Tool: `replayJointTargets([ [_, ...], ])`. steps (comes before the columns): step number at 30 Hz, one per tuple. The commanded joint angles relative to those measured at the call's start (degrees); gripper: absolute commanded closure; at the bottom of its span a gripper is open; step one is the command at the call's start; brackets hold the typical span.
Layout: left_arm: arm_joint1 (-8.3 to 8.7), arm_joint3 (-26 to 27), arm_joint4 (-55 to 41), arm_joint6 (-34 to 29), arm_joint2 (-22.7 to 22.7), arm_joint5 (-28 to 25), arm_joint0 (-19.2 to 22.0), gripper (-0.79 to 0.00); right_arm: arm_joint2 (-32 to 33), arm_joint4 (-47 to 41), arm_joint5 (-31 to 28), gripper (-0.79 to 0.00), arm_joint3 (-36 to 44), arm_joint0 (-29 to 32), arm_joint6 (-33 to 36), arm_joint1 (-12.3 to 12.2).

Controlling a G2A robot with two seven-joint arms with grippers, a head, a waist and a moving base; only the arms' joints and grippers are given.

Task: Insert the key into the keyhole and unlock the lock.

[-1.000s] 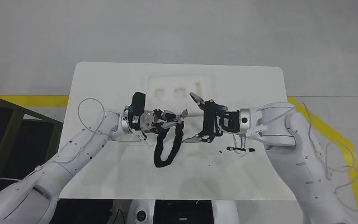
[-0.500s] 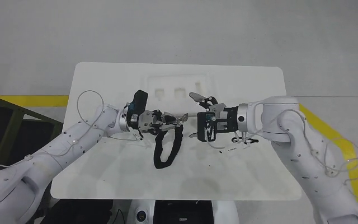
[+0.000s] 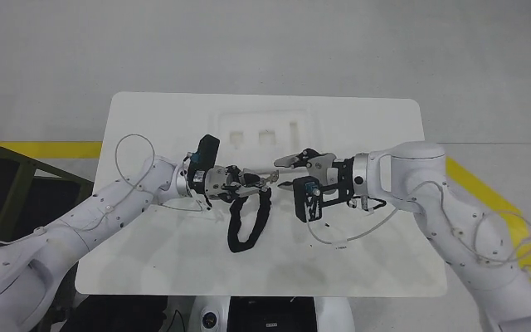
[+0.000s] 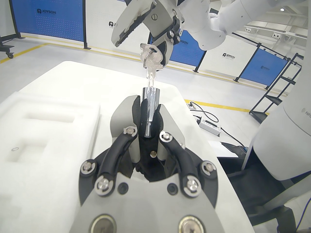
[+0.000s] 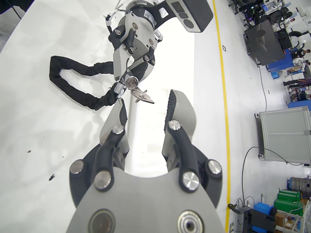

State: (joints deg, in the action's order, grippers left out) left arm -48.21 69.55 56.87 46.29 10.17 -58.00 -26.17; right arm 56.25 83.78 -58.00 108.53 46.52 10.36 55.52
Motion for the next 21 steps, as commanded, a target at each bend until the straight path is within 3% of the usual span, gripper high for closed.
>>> replayJointTargets([
  [1, 0.08, 0.13, -0.27, 0.00, -0.31, 0.00, -0.12, 0.000, -0.44, 0.32, 0.00, -0.308, -0.14, -0.20, -0.70, -0.14],
  [8, 0.30, 0.34, -0.63, 0.00, -0.43, 0.00, -0.52, 0.000, -1.15, 1.06, 0.00, -0.277, 0.38, -0.96, -2.16, -0.09],
  [17, 0.47, 0.74, -0.99, 0.00, -0.41, 0.00, -0.80, 0.000, -2.77, 0.95, 0.00, -0.157, -0.11, -1.56, -2.79, 0.33],
  [21, 0.57, 0.64, -0.92, 0.00, -0.31, 0.00, -0.69, 0.000, -3.71, 0.65, 0.00, -0.022, -0.35, -1.89, -2.85, 0.47],
])
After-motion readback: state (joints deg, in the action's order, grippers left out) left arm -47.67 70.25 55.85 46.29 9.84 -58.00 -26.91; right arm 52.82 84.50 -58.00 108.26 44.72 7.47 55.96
